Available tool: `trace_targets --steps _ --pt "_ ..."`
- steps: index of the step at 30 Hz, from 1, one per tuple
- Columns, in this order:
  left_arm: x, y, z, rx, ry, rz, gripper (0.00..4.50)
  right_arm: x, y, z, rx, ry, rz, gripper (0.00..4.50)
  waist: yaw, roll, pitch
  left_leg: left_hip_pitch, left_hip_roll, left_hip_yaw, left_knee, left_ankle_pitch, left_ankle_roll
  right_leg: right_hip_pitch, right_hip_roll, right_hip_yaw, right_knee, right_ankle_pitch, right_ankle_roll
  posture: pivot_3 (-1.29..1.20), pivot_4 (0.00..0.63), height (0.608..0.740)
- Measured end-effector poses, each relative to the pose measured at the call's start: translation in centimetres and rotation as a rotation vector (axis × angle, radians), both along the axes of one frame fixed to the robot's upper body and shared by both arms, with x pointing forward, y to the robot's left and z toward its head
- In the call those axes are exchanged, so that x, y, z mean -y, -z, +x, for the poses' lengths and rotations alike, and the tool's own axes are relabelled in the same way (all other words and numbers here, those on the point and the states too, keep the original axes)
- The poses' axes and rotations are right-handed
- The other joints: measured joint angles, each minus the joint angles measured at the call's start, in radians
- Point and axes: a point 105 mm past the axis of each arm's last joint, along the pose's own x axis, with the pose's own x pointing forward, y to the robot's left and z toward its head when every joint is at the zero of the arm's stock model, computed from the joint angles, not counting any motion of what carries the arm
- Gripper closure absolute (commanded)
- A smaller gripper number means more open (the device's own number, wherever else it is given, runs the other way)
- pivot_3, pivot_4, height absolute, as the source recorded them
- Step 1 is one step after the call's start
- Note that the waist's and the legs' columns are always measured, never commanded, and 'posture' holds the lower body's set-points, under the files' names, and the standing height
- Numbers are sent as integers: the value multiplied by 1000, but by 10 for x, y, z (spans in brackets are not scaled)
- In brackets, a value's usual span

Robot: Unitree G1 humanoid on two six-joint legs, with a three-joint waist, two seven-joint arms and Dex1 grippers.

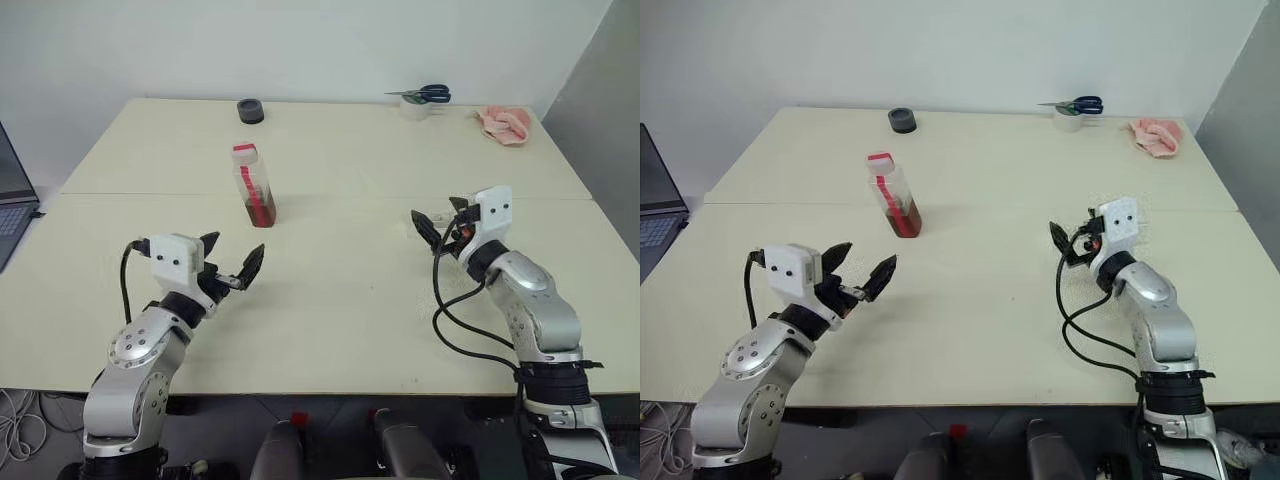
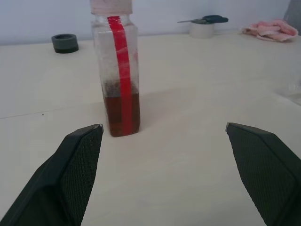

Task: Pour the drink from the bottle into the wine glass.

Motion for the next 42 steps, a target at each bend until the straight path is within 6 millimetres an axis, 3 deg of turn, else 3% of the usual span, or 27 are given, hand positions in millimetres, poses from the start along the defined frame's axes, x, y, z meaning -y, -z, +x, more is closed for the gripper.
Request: trace_targets --steps 5,13,16,19,24,36,42 --pt "-21 -17 0 61 -113 -13 18 5 -23 -14 30 -103 -27 0 1 0 0 0 0 0 0 0 0 0 0 -1 0 0 0 0 150 740" --pt "3 -30 31 119 -202 -26 18 -63 -7 -40 -75 -439 -119 0 2 0 0 0 -1 -1 1 0 0 1 0 -1 0 0 1 0 150 740" --pt "13 -37 49 126 -248 -25 18 -92 -18 -49 -37 -556 -168 0 1 0 0 0 -1 -1 1 0 0 1 0 -1 0 1 1 0 150 740" --pt "9 -38 64 115 -305 -8 18 -105 -26 -51 -8 -597 -174 0 3 0 0 0 -1 -3 1 0 0 1 1 -2 -1 1 1 0 150 740" --pt "10 -28 83 59 -322 12 18 -114 -19 -51 -26 -615 -173 0 4 0 0 -1 -1 -3 1 0 0 1 0 -2 -1 1 1 0 150 740" --pt "20 -23 103 67 -207 34 18 -116 -21 -50 -13 -609 -174 0 5 0 0 -1 -1 -3 1 0 0 1 0 -3 -1 1 1 0 150 740" --pt "19 -30 119 98 -185 64 18 -118 -23 -48 -3 -606 -170 0 4 0 0 -1 -1 -3 1 0 0 1 0 -3 0 1 1 0 150 740"
